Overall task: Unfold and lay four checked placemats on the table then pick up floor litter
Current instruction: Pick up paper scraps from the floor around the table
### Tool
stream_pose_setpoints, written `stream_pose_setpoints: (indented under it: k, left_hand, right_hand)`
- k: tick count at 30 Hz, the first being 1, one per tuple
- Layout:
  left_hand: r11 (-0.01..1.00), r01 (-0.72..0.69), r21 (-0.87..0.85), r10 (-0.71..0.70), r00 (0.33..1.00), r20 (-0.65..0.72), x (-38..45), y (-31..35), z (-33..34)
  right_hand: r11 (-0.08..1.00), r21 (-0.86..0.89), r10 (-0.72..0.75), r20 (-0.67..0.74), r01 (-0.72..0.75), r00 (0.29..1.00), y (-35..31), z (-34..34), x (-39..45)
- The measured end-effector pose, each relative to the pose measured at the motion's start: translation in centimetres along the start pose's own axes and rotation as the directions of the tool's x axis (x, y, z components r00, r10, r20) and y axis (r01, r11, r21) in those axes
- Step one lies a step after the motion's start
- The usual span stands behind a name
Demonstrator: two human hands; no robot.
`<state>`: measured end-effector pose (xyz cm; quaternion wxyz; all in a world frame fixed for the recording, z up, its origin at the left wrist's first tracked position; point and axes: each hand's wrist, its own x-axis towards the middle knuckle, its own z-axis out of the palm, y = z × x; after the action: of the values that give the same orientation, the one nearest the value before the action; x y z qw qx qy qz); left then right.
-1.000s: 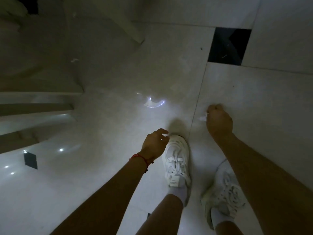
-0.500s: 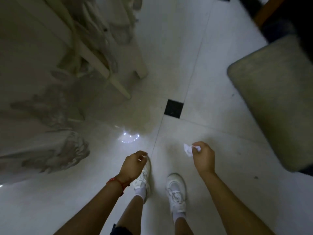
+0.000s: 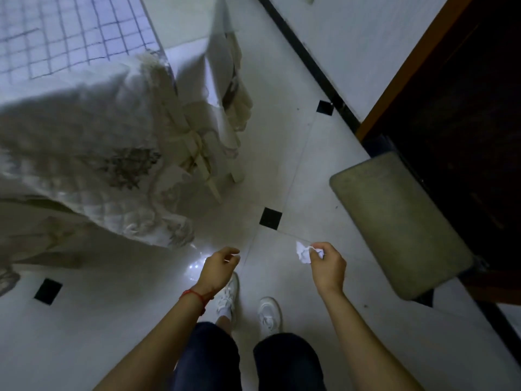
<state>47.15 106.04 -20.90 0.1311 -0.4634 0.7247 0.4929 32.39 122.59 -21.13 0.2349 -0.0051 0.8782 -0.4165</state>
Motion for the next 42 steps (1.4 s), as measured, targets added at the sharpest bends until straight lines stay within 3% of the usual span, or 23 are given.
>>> stream_pose_setpoints:
  k: [3,8,14,21,26,32,38,42]
  left_hand:
    - [0.992,0.028,-0.124,-0.034,0.998,-0.052,-4.9,-0.9,-1.4]
    - [0.963,0.091,-0.255,-0.128,0.983,-0.132,-12.3,-5.6,-3.8]
    - [0.885,0.177,-0.431,-0.316,0.908,-0.274,-19.3,-13.9,-7.4]
    - [0.744,0.111,-0.659,-0.451,0.812,-0.371,-28.0,-24.2,-10.9]
    - [0.640,0.109,-0.761,-0.569,0.732,-0.374,-36.2,-33.9,-12.2]
    - [0.443,0.111,-0.890,-0.781,0.535,-0.322,-46.5,-44.5,-11.2]
    - [0.229,0.042,-0.972,-0.893,0.407,-0.193,-51.1,-49.5,-9.8]
    - [0.101,-0.037,-0.994,-0.923,0.370,-0.108,-51.1,-52.4,-11.4]
  right_hand:
    - [0.999,0.031,-0.031,0.037,0.029,0.999,-1.8,-1.4,-3.8]
    - [0.993,-0.040,-0.095,0.239,0.108,0.966,-3.1,-1.4,-9.1]
    - [0.951,-0.151,-0.177,0.453,0.271,0.873,-5.2,2.0,-14.4]
    - [0.877,-0.197,-0.239,0.612,0.438,0.754,-8.0,10.1,-23.9]
    - [0.816,-0.229,-0.220,0.725,0.530,0.652,-7.6,17.4,-33.0]
    - [0.700,-0.259,-0.168,0.846,0.665,0.507,-7.0,25.1,-41.2]
    - [0.581,-0.257,-0.131,0.907,0.772,0.401,-9.3,31.8,-46.9]
    - [0.537,-0.234,-0.139,0.923,0.811,0.358,-10.9,38.2,-49.6]
